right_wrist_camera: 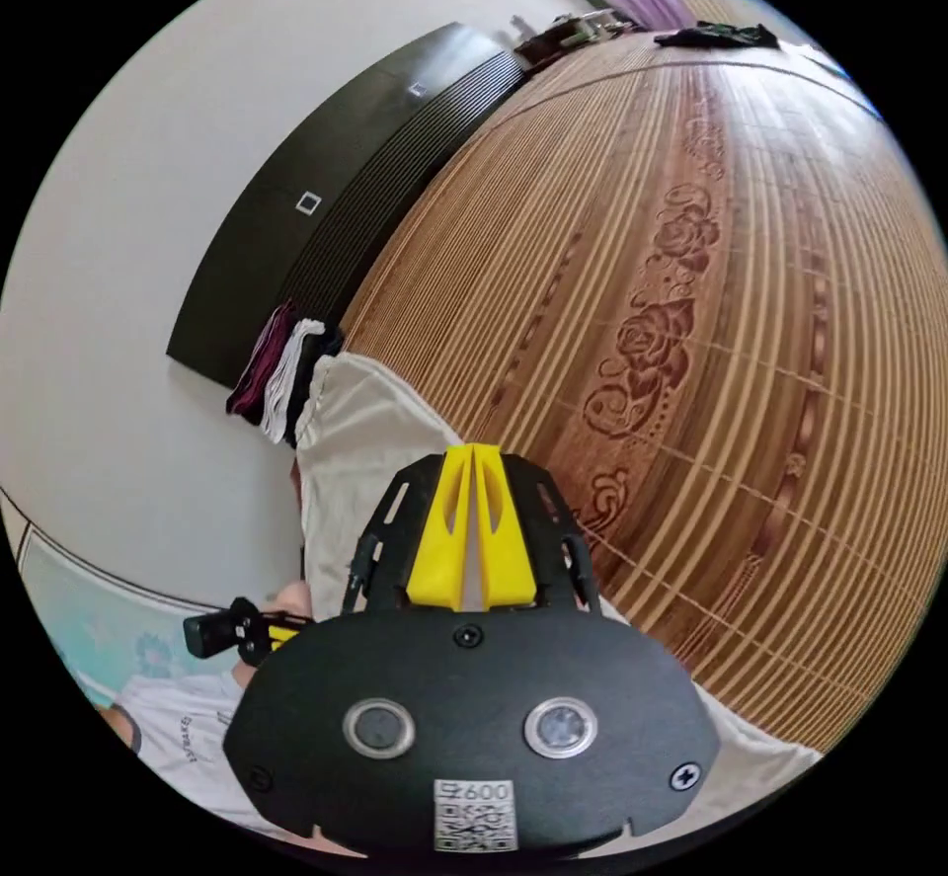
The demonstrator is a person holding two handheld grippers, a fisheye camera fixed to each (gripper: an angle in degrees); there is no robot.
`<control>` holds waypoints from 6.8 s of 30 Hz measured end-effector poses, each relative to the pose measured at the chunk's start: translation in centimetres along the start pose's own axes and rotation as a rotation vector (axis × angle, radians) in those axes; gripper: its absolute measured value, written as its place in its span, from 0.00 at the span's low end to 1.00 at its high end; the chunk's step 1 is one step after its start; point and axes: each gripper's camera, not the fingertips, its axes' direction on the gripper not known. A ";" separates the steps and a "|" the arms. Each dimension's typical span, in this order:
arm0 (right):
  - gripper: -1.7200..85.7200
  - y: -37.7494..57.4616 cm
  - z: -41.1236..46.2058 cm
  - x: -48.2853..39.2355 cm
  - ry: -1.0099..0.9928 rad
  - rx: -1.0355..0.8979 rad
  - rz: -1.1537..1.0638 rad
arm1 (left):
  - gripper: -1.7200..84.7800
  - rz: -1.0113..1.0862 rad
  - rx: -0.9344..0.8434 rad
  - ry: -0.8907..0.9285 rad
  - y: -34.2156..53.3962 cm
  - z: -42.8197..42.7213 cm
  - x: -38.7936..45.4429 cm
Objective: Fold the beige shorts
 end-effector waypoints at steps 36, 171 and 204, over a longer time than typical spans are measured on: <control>0.01 11.5 37.5 -10.2 -0.465 -0.630 -0.465 | 0.03 -0.345 0.054 0.027 -2.4 -8.2 -23.9; 0.01 48.8 23.6 -86.3 0.230 0.028 -0.724 | 0.04 -1.234 0.942 0.528 -42.6 -51.4 -74.4; 0.01 30.7 6.6 -78.9 0.207 0.180 -0.624 | 0.03 -0.681 0.957 0.622 -60.3 -32.1 -48.9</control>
